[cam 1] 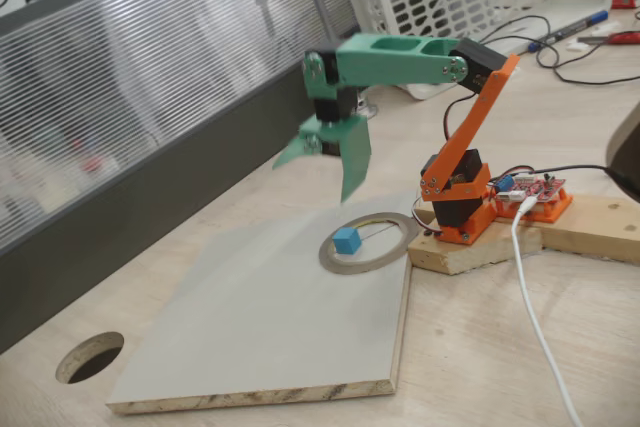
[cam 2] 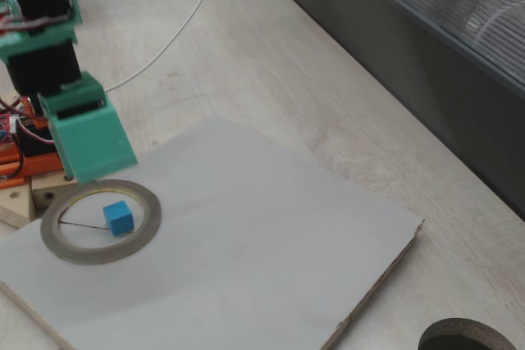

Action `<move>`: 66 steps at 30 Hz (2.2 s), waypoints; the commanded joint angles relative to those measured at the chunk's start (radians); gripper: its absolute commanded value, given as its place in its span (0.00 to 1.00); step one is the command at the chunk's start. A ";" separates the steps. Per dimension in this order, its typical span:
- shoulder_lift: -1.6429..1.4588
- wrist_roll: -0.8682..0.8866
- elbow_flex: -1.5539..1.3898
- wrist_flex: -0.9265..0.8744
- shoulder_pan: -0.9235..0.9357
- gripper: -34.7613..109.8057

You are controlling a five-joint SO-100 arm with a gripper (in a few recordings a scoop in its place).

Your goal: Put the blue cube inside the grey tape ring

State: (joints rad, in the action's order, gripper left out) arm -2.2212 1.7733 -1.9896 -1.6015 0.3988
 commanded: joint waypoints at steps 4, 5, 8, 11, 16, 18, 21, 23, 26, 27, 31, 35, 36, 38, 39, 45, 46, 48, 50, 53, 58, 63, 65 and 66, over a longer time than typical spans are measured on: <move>0.137 0.012 0.225 -0.245 0.006 0.86; 0.163 0.012 0.229 -0.256 0.006 0.86; 0.181 0.011 0.229 -0.298 0.018 0.86; 0.178 0.009 0.230 -0.331 0.018 0.86; 0.181 0.009 0.229 -0.370 0.009 0.86; 0.190 0.009 0.229 -0.390 0.017 0.86; 0.193 0.012 0.229 -0.407 0.018 0.81; 0.187 0.017 0.230 -0.407 0.018 0.74; 0.179 0.017 0.227 -0.402 0.018 0.61; 0.179 0.017 0.229 -0.402 0.018 0.56; 0.178 0.017 0.230 -0.397 0.018 0.37; 0.178 0.017 0.230 -0.396 0.017 0.22; 0.181 0.017 0.225 -0.396 0.017 0.21; 0.187 0.017 0.218 -0.402 0.017 0.22; 0.192 0.014 0.218 -0.405 0.017 0.23; 0.193 0.017 0.215 -0.400 0.017 0.23; 0.193 0.017 0.215 -0.400 0.017 0.23; 0.193 0.017 0.215 -0.399 0.017 0.23; 0.195 0.017 0.215 -0.399 0.017 0.23; 0.195 0.017 0.215 -0.399 0.017 0.23; 0.195 0.014 0.215 -0.397 0.015 0.23; 0.195 0.017 0.215 -0.397 0.014 0.23; 0.195 0.017 0.215 -0.397 0.014 0.23; 0.195 0.017 0.215 -0.397 0.014 0.23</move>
State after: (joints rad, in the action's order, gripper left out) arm -2.0218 1.7779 -1.7794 -1.9880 0.3988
